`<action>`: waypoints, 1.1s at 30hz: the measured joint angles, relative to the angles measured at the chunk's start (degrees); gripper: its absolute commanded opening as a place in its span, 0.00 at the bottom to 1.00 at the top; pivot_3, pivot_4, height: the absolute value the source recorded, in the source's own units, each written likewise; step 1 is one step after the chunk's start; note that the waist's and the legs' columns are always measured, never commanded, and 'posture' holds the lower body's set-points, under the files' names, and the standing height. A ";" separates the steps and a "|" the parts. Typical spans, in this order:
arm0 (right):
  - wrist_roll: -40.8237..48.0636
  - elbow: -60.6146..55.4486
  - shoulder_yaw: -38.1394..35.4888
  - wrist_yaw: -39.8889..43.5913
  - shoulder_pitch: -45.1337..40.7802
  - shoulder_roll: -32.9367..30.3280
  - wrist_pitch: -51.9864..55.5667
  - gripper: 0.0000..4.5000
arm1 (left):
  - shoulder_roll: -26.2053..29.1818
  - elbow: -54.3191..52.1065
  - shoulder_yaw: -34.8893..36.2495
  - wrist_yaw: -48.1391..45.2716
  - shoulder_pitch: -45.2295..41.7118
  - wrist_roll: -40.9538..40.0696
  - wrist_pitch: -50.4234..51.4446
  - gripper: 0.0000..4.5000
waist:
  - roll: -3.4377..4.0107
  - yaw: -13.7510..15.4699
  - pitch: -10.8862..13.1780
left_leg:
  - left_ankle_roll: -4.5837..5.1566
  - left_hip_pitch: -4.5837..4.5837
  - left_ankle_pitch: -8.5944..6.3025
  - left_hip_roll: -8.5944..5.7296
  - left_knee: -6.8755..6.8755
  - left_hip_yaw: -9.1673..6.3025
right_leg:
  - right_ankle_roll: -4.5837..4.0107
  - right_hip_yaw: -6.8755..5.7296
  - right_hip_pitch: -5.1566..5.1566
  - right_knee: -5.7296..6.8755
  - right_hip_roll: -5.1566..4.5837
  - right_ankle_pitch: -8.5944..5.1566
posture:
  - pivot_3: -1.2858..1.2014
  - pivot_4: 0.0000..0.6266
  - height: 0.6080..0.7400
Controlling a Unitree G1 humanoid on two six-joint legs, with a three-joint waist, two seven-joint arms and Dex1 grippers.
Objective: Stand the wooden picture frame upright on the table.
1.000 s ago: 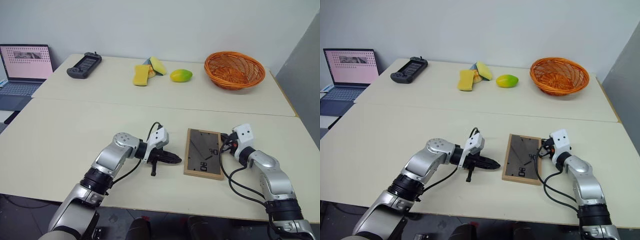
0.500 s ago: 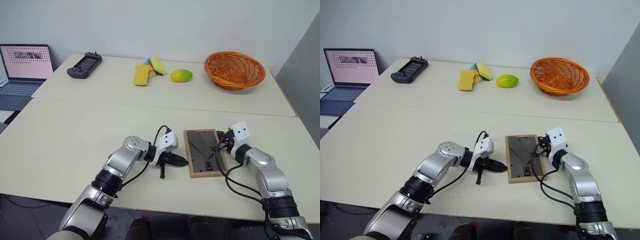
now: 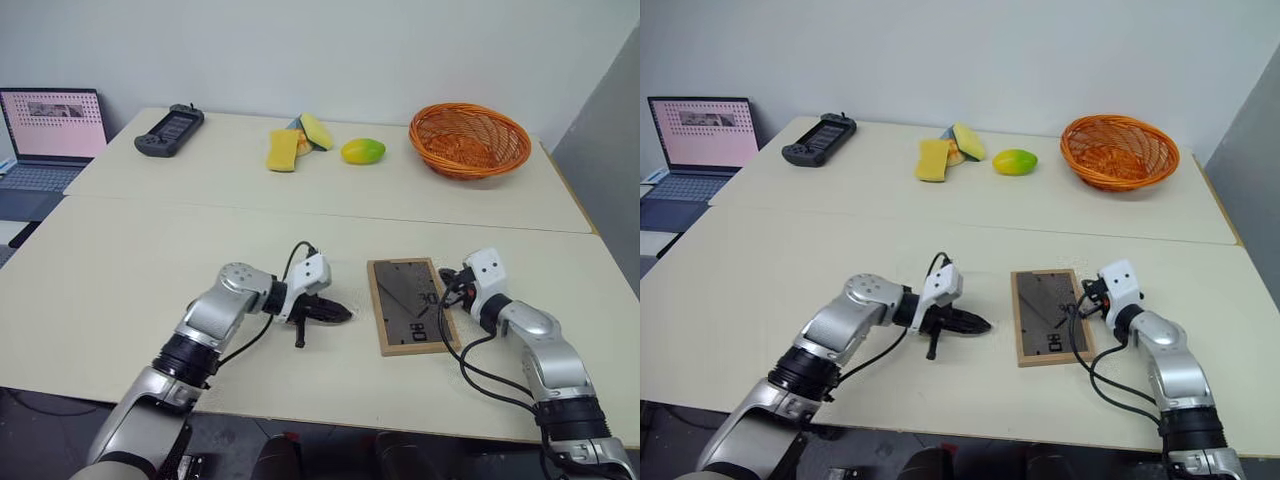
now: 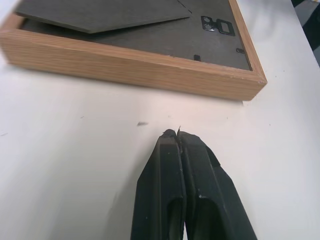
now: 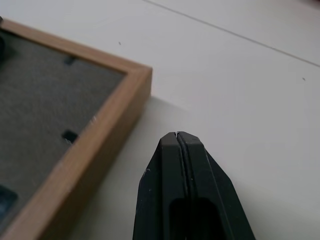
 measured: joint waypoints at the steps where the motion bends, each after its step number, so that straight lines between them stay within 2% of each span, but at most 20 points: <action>1: 0.20 -1.20 -0.45 0.88 1.10 -1.10 0.04 0.00 | 1.07 -1.09 0.43 0.12 0.08 -0.72 2.07 0.01 | 0.00 0.00 0.00 | 0.00 -0.01 0.00 0.00 0.00 -0.02 | 0.00 0.00 0.01 -0.01 0.00 0.00 | 0.52 0.24 1.00; 7: 2.62 -9.54 -3.03 6.64 6.70 -8.26 1.91 0.00 | 3.96 -6.79 5.56 2.84 -0.20 -7.75 22.09 0.01 | 0.03 0.00 0.03 | 0.00 -0.03 0.00 0.00 0.01 -0.07 | 0.02 -0.05 0.01 -0.01 0.00 -0.01 | 0.52 0.24 1.00; 9: 4.43 -13.78 -4.35 10.33 10.77 -12.51 2.78 0.00 | 3.03 -8.92 9.94 6.36 -1.97 -12.67 34.99 0.01 | 0.06 0.03 0.05 | 0.01 -0.07 0.00 0.00 0.03 -0.14 | 0.05 -0.12 0.02 -0.01 0.01 -0.03 | 0.52 0.24 1.00; 10: 4.62 -14.47 -4.79 11.06 11.33 -13.20 2.92 0.00 | 2.89 -9.27 11.01 7.24 -2.56 -13.57 37.68 0.01 | 0.05 0.04 0.05 | 0.01 -0.10 0.00 0.00 0.06 -0.16 | 0.05 -0.16 0.02 -0.02 0.01 -0.03 | 0.52 0.24 1.00; 12: 6.16 -17.01 -6.18 13.15 13.25 -15.60 3.88 0.00 | 0.40 -9.57 16.18 10.90 -5.55 -17.55 50.65 0.01 | 0.06 0.04 0.05 | 0.01 -0.11 0.00 -0.02 0.11 -0.17 | 0.06 -0.18 0.04 0.00 0.00 -0.04 | 0.52 0.24 1.00; 15: 7.14 -19.84 -7.09 14.59 13.77 -16.90 4.99 0.00 | -2.82 5.77 22.88 21.82 -13.57 -30.42 61.68 0.01 | 0.06 0.00 0.05 | 0.01 -0.11 -0.01 0.00 0.34 -0.39 | 0.30 -0.39 0.09 0.05 0.01 -0.17 | 0.52 0.24 1.00; 18: 7.34 -20.20 -7.10 14.60 13.81 -17.15 5.41 0.00 | -3.35 15.15 26.33 36.09 -14.89 -42.54 63.44 0.01 | 0.09 -0.56 0.03 | 0.02 -0.14 -0.01 0.01 0.37 -0.41 | 0.10 -0.32 0.09 0.08 0.00 -0.05 | 0.52 0.24 1.00; 21: 6.86 -19.47 -6.03 14.39 12.55 -16.65 5.43 0.00 | -3.49 15.35 25.50 49.01 -10.21 -56.95 63.76 0.01 | 0.09 -0.47 0.03 | 0.00 -0.17 -0.01 0.01 0.41 -0.46 | 0.05 -0.41 0.07 0.12 -0.10 -0.03 | 0.52 0.24 1.00; 26: 6.37 -18.34 -4.07 13.92 11.92 -15.40 5.17 0.00 | 0.46 14.79 21.60 71.92 -3.40 -82.16 62.91 0.01 | 0.20 0.28 -0.04 | -0.01 -0.22 -0.01 -0.06 0.59 -0.81 | 0.05 -0.81 0.20 0.21 -0.25 -0.03 | 0.52 0.24 1.00; 30: 6.38 -18.46 -3.80 13.39 12.22 -14.88 5.18 0.00 | 2.21 9.41 16.24 85.88 2.47 -95.70 57.03 0.01 | 0.20 0.74 -0.04 | -0.02 -0.27 0.00 -0.12 0.65 -0.92 | 0.05 -0.96 0.28 0.16 -0.31 -0.03 | 0.52 0.24 1.00; 33: 6.35 -18.56 -2.99 13.13 12.31 -14.25 5.18 0.00 | 0.65 6.07 14.88 92.33 3.11 -98.91 53.00 0.01 | 0.21 1.36 -0.04 | -0.03 -0.31 0.00 -0.18 0.66 -0.92 | 0.05 -0.98 0.27 0.10 -0.31 -0.03 | 0.52 0.24 1.00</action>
